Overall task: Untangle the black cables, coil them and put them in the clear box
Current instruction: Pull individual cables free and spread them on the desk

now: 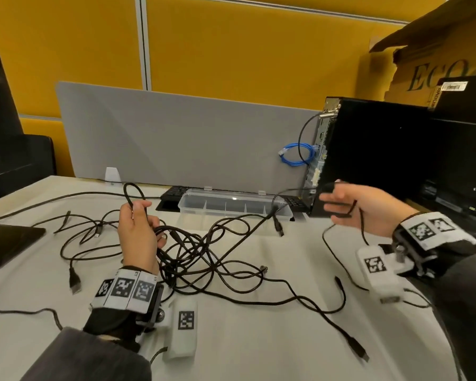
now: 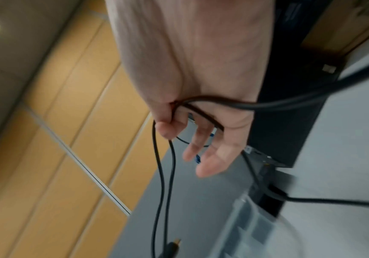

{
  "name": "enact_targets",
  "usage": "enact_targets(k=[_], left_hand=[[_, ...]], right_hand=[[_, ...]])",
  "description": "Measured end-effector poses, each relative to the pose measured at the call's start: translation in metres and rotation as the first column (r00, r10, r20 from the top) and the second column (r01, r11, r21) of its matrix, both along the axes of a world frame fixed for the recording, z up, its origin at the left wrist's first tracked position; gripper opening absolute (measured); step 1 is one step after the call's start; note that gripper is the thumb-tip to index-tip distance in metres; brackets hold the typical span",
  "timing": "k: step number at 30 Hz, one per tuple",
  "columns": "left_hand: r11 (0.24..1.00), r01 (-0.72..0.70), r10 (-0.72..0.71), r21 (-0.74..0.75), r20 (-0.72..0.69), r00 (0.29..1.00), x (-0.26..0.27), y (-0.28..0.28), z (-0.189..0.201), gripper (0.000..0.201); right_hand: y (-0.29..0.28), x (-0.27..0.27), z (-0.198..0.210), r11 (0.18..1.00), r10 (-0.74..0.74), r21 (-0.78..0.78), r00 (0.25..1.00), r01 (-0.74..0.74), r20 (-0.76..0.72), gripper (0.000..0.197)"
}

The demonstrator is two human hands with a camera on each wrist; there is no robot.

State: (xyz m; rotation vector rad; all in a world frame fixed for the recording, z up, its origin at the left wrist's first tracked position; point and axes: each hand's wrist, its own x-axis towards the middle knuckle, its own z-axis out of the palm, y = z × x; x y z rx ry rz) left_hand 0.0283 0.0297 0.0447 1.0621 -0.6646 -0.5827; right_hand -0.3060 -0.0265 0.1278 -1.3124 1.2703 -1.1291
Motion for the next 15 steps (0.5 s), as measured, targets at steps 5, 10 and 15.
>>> enact_targets(k=[5, 10, 15], left_hand=[[1.0, 0.001, 0.0, 0.008, -0.063, 0.998, 0.002, -0.002, -0.001, 0.026], [0.997, -0.069, 0.074, 0.045, -0.124, 0.989, 0.007, -0.003, 0.0, 0.028], [0.998, -0.061, 0.062, 0.011, -0.126, 0.99, 0.003, 0.002, 0.004, 0.026]], right_hand=[[-0.013, -0.006, 0.026, 0.972, -0.104, -0.135, 0.87, 0.191, 0.483, 0.037], [-0.029, -0.024, 0.032, 0.869, -0.264, -0.015, 0.49, 0.495, 0.831, 0.027], [-0.021, -0.004, 0.025, 0.843, -0.363, -0.305, 0.887, 0.442, 0.284, 0.032]])
